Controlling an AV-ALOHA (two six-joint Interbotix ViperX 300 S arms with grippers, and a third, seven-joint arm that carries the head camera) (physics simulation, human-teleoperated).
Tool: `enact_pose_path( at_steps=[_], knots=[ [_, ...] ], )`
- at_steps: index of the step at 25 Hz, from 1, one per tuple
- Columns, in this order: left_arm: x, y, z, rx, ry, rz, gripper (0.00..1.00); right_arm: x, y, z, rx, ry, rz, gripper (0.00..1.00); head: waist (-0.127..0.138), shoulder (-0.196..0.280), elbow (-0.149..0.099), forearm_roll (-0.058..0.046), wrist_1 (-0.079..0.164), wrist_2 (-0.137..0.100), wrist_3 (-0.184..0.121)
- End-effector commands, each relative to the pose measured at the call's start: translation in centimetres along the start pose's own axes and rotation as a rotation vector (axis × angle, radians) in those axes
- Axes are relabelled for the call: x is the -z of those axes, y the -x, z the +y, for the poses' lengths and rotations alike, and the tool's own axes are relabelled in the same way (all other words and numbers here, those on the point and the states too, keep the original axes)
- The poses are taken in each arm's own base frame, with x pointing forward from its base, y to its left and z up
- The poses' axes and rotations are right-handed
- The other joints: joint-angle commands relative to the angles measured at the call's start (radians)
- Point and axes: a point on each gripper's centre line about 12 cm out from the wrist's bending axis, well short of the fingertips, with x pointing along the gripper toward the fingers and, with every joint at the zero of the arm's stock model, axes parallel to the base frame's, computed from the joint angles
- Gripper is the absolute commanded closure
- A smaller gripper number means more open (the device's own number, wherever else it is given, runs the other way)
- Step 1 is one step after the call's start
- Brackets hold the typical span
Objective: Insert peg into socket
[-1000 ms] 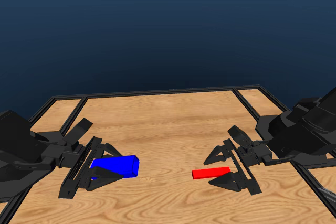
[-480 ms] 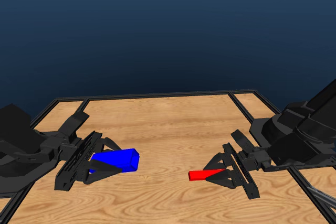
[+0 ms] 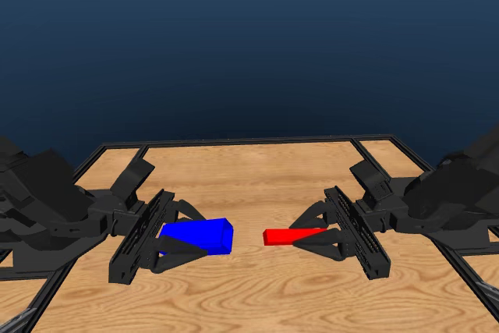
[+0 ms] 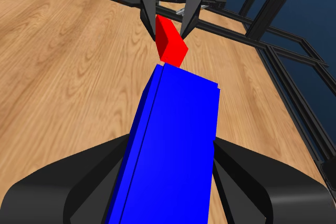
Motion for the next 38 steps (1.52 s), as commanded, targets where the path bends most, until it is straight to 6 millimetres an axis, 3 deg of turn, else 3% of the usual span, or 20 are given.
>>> enact_pose_path(
  at_steps=[1, 3, 4, 5, 7, 8, 10, 11, 15, 16, 20, 21, 28, 29, 30, 32, 33, 36, 37, 38],
  knots=[
    [-1.5, -0.6, -1.5, 0.029, -0.004, -0.062, 1.00, -3.0, -1.9, 0.0, -0.012, 0.052, -0.014, 1.00, 0.035, -0.007, -0.006, 0.008, -0.008, 0.002, -0.009],
    [-0.1, -0.6, -1.0, 0.013, -0.024, -0.015, 1.00, -4.5, -2.7, 0.0, -0.016, 0.052, -0.032, 1.00, 0.045, -0.004, -0.006, 0.011, -0.010, 0.001, -0.013],
    [-0.9, -0.9, -0.9, 0.005, -0.007, -0.040, 1.00, -5.4, -3.1, 0.5, -0.034, 0.056, -0.040, 1.00, 0.050, -0.001, -0.006, 0.012, -0.010, -0.001, -0.015],
    [-0.6, -0.7, -2.2, 0.050, -0.035, -0.036, 1.00, -4.6, -3.1, 0.8, -0.045, 0.066, -0.011, 1.00, 0.052, 0.000, -0.007, 0.012, -0.010, -0.002, -0.016],
    [-1.1, -1.2, -1.8, 0.027, -0.010, -0.058, 1.00, -5.1, -4.5, 1.0, -0.056, 0.068, -0.011, 1.00, 0.058, 0.005, -0.008, 0.013, -0.013, -0.005, -0.022],
    [-0.1, -1.2, -1.4, 0.018, -0.026, -0.025, 1.00, -5.4, -5.2, 0.7, -0.049, 0.057, -0.009, 1.00, 0.061, 0.007, -0.008, 0.013, -0.014, -0.006, -0.024],
    [-1.1, -1.6, -1.9, 0.026, -0.011, -0.066, 1.00, -4.8, -6.2, 0.9, -0.057, 0.059, 0.015, 1.00, 0.067, 0.010, -0.008, 0.014, -0.015, -0.008, -0.026],
    [-0.2, -1.4, -1.4, 0.015, -0.021, -0.037, 1.00, -4.8, -6.5, 0.9, -0.062, 0.056, 0.020, 1.00, 0.068, 0.010, -0.009, 0.014, -0.016, -0.009, -0.026],
    [-1.5, -1.5, -2.1, 0.028, -0.020, -0.082, 1.00, -4.2, -7.7, 0.8, -0.069, 0.030, 0.046, 1.00, 0.077, 0.013, -0.011, 0.015, -0.020, -0.014, -0.027],
    [-0.5, -1.1, -1.3, 0.014, -0.051, -0.053, 1.00, -3.8, -7.8, 0.7, -0.070, 0.026, 0.058, 1.00, 0.079, 0.013, -0.011, 0.016, -0.021, -0.015, -0.027],
    [-1.4, -0.9, -1.6, 0.011, 0.007, -0.090, 1.00, -3.5, -7.5, 0.5, -0.069, 0.021, 0.084, 1.00, 0.084, 0.014, -0.012, 0.017, -0.020, -0.018, -0.028],
    [-0.1, -0.8, -1.1, 0.003, -0.024, -0.027, 1.00, -3.4, -7.4, 0.5, -0.070, 0.019, 0.091, 1.00, 0.085, 0.014, -0.012, 0.017, -0.020, -0.018, -0.029],
    [2.1, -2.7, -0.3, -0.058, 0.040, 0.175, 1.00, -3.7, -7.7, 0.9, -0.089, 0.045, 0.210, 1.00, 0.095, 0.020, -0.012, 0.018, -0.015, -0.024, -0.033],
    [2.0, -3.1, -0.5, -0.052, 0.036, 0.189, 1.00, -3.8, -8.0, 0.9, -0.093, 0.054, 0.232, 1.00, 0.096, 0.020, -0.011, 0.019, -0.012, -0.024, -0.032],
    [0.1, -3.8, -1.4, -0.028, 0.053, 0.157, 1.00, -4.3, -8.4, 1.1, -0.096, 0.061, 0.234, 1.00, 0.097, 0.020, -0.011, 0.019, -0.011, -0.025, -0.031],
    [1.0, -4.0, -1.2, -0.033, 0.051, 0.203, 1.00, -4.8, -9.1, 1.2, -0.104, 0.077, 0.262, 1.00, 0.098, 0.018, -0.009, 0.019, -0.011, -0.026, -0.030],
    [-0.4, -4.6, -2.2, -0.003, 0.049, 0.190, 1.00, -5.2, -9.6, 1.4, -0.108, 0.088, 0.267, 1.00, 0.099, 0.016, -0.008, 0.019, -0.009, -0.026, -0.029],
    [0.4, -5.0, -2.8, 0.018, 0.027, 0.235, 1.00, -6.4, -11.6, 1.9, -0.117, 0.106, 0.268, 1.00, 0.096, 0.008, -0.005, 0.019, -0.010, -0.026, -0.028],
    [-0.6, -5.2, -3.1, 0.026, 0.042, 0.220, 1.00, -6.3, -12.3, 2.1, -0.119, 0.111, 0.279, 1.00, 0.095, 0.006, -0.003, 0.019, -0.008, -0.026, -0.028],
    [0.4, -5.2, -2.4, 0.007, 0.051, 0.249, 1.00, -6.4, -12.7, 2.3, -0.121, 0.117, 0.294, 1.00, 0.096, 0.003, -0.002, 0.019, -0.006, -0.025, -0.028]
  ],
)
